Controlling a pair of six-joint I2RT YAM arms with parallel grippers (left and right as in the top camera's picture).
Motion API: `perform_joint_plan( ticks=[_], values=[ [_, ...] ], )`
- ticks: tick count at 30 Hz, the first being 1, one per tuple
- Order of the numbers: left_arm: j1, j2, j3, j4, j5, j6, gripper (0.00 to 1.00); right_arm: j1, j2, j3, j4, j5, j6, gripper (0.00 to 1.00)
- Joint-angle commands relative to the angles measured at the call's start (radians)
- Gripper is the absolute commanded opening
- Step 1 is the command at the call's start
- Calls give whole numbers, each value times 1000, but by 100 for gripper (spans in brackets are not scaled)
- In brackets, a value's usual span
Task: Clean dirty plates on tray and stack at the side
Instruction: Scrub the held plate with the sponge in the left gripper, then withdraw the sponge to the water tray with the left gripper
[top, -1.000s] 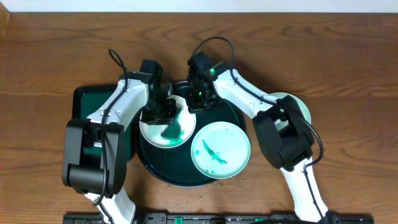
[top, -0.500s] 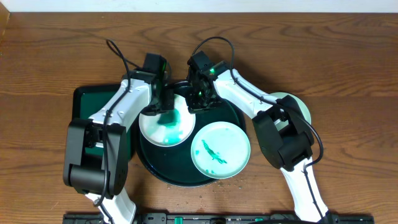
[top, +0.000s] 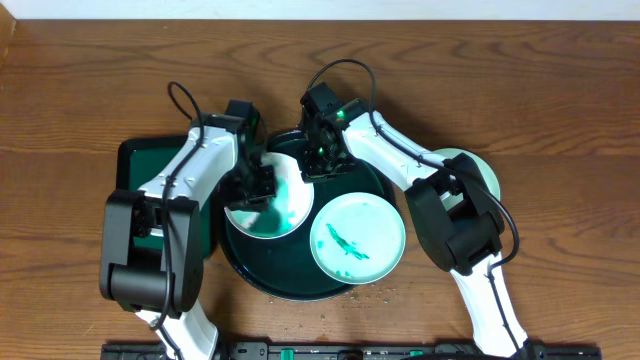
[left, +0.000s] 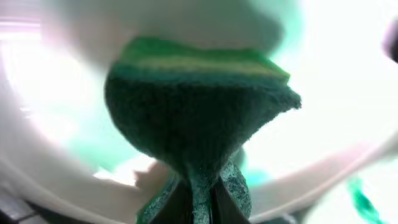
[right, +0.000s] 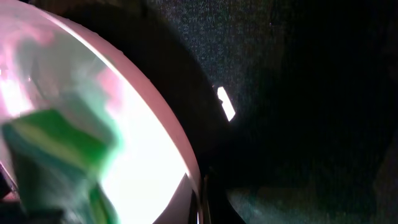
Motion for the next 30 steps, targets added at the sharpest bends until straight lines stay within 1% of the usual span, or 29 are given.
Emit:
perform_joint_plan(
  ticks=[1,4,6,9,10,12,14,18,22,25,27,30],
  values=[
    [-5,15,-13,49,209,113,7,-5,86,-21,5,116,9,1],
    [-5,15,-14,141,185,110,7,-5,86,-21,2,116,8,1],
    [-5,15,-16,196,103,79,7,-5,86,-21,2,116,9,1],
    [-5,15,-17,247,-118,-42,7,-5,86,-21,1,116,8,1],
    [-4,15,-17,252,-236,-105,7,-5,86,-21,1,116,8,1],
    [-3,15,-17,251,-377,-182,7,-5,86,-21,-2,116,8,1],
    [-2,15,-14,245,-451,-203,7,-5,86,-21,-3,116,8,1],
    [-2,15,12,200,-456,-202,7,-5,86,-21,-4,116,5,1],
    [-1,15,64,108,-462,-202,7,-5,86,-21,-11,116,5,1],
    [5,13,141,-1,-502,-203,7,-5,86,-23,-14,116,5,1],
    [21,13,233,-107,-534,-203,7,-5,88,-24,-17,116,5,1],
    [48,13,335,-196,-534,-202,7,-5,89,-24,-20,116,5,1]
  ],
)
